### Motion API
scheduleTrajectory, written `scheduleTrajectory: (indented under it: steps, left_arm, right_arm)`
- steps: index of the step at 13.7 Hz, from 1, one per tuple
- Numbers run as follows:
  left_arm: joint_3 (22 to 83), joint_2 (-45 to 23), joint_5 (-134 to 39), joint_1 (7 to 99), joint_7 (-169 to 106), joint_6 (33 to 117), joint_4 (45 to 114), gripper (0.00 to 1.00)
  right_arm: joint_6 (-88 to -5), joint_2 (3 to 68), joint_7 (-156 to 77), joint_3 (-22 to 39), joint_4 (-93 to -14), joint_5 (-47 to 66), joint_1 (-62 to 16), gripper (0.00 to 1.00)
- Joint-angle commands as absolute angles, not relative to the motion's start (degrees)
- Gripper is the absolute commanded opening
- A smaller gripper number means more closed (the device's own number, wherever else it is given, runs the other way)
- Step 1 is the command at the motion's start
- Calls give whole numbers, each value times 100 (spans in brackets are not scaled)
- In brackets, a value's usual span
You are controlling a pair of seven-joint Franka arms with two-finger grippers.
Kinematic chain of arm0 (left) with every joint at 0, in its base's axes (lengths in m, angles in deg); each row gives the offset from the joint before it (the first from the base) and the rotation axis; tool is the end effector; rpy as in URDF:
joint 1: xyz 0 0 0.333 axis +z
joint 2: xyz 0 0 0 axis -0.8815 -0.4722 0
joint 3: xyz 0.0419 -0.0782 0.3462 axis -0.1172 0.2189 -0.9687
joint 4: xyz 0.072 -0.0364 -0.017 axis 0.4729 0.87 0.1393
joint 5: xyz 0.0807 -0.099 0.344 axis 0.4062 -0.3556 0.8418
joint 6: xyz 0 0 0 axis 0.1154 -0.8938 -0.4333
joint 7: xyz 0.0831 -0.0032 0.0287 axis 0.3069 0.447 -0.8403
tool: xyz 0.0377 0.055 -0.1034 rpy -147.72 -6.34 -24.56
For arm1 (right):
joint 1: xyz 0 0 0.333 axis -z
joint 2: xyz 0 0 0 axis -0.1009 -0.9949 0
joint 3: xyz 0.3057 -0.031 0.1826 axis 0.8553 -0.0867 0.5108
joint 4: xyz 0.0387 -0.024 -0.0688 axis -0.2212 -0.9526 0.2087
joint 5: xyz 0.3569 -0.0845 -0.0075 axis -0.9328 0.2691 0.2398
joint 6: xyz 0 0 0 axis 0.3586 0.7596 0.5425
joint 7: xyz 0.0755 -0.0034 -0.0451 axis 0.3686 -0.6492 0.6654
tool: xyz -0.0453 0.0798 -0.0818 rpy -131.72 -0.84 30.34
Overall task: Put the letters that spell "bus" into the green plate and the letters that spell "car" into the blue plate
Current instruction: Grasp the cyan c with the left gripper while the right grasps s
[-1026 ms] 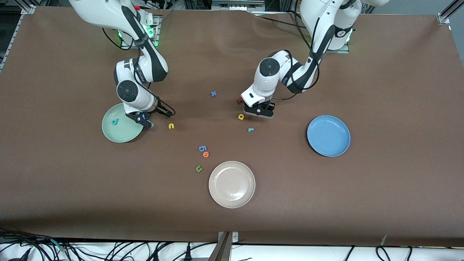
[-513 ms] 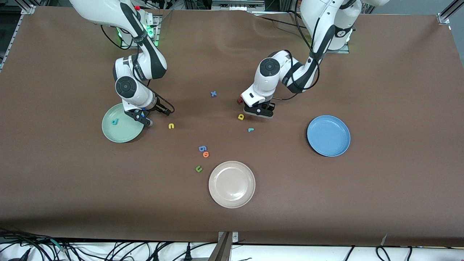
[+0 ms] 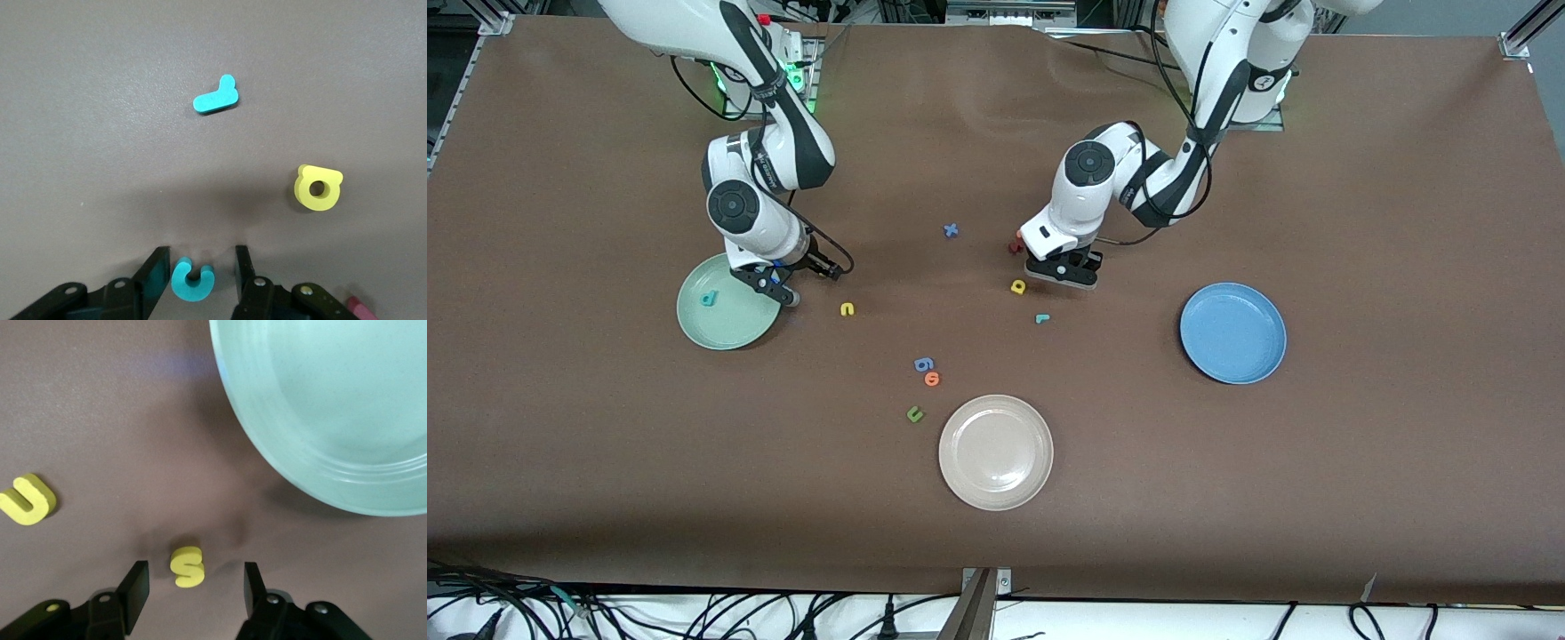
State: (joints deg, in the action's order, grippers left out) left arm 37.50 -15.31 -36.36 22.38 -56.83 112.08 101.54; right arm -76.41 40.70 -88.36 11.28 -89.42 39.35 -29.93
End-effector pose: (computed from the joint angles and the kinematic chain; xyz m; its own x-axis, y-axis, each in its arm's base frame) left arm 0.4319 -0.4000 0.2123 0.9755 -0.2157 0.0423 -0.2174 -0.9753 0.0398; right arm 0.4601 0.1794 0.2276 0.8690 -0.4768 -0.1319 -0.4713 -0.8790 0.0726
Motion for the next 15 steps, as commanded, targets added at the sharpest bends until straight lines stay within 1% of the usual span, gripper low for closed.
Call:
scheduleTrajectory:
  steps: [1,3,4,9,11,12,13,15]
  left_arm:
    - [3801,-1445,-3710,2315,-5402,11123,10491,46]
    - [3801,-1445,-3710,2350,-5394,11123,10491,44]
    - [3809,-1445,-3710,2350,-5367,11123,10491,40]
    - [3809,-1471,-3710,2350,-5314,11123,10500,38]
    - [3809,-1480,-3710,2368,-5314,11123,10491,33]
    - [3809,-1480,-3710,2377,-5306,11123,10491,30]
    - [3809,-1480,-3710,2377,-5314,11123,10483,25]
    - [3809,-1489,-3710,2377,-5314,11123,10482,21]
  right_arm:
    - [-7887,4171,-8706,1185,-9161,3883,-2952,66]
    - [-7896,4144,-8697,1185,-9161,3883,-2952,66]
    - [-7896,4135,-8697,1185,-9161,3883,-2952,66]
    - [-8089,4021,-8706,1238,-9161,3883,-2952,66]
    - [-8089,4021,-8706,1247,-9161,3883,-2952,64]
    - [-8089,4021,-8706,1247,-9161,3883,-2952,56]
    - [-8080,4021,-8706,1247,-9161,3883,-2952,47]
    - [-8080,4021,-8697,1247,-9161,3883,-2952,27]
